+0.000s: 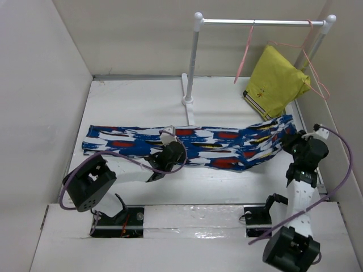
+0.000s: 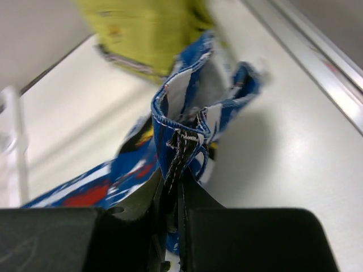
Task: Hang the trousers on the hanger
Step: Fold the trousers at the center of the board.
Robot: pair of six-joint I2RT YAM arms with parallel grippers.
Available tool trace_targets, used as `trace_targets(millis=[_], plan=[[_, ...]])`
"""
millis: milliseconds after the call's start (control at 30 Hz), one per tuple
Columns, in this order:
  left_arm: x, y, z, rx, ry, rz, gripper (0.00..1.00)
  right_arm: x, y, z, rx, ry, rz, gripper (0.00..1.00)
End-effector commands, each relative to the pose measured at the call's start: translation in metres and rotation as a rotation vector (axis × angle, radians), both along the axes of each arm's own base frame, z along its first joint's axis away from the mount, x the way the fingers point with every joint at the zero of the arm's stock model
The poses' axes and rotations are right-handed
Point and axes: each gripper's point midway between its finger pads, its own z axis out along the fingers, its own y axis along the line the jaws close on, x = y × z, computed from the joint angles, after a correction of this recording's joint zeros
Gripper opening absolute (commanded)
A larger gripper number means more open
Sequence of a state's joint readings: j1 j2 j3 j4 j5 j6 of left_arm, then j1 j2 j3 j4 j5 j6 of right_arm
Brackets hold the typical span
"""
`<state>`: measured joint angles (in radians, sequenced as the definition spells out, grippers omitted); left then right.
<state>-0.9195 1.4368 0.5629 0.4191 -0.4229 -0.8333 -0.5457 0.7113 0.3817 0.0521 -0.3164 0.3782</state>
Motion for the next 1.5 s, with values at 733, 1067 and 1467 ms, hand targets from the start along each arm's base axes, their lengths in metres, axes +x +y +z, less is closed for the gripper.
trace_targets(millis=[733, 1067, 1467], plan=[[-0.003, 0.011, -0.031, 0.014, -0.008, 0.053, 0.00, 0.014, 0.376, 0.200, -0.024, -0.313, 0.993, 0.00], [-0.010, -0.021, -0.048, 0.001, 0.015, -0.025, 0.00, 0.016, 0.371, 0.338, 0.030, -0.595, 0.949, 0.00], [0.007, -0.167, -0.002, -0.124, -0.074, -0.299, 0.00, 0.008, 0.342, 0.370, -0.009, -0.648, 0.900, 0.00]])
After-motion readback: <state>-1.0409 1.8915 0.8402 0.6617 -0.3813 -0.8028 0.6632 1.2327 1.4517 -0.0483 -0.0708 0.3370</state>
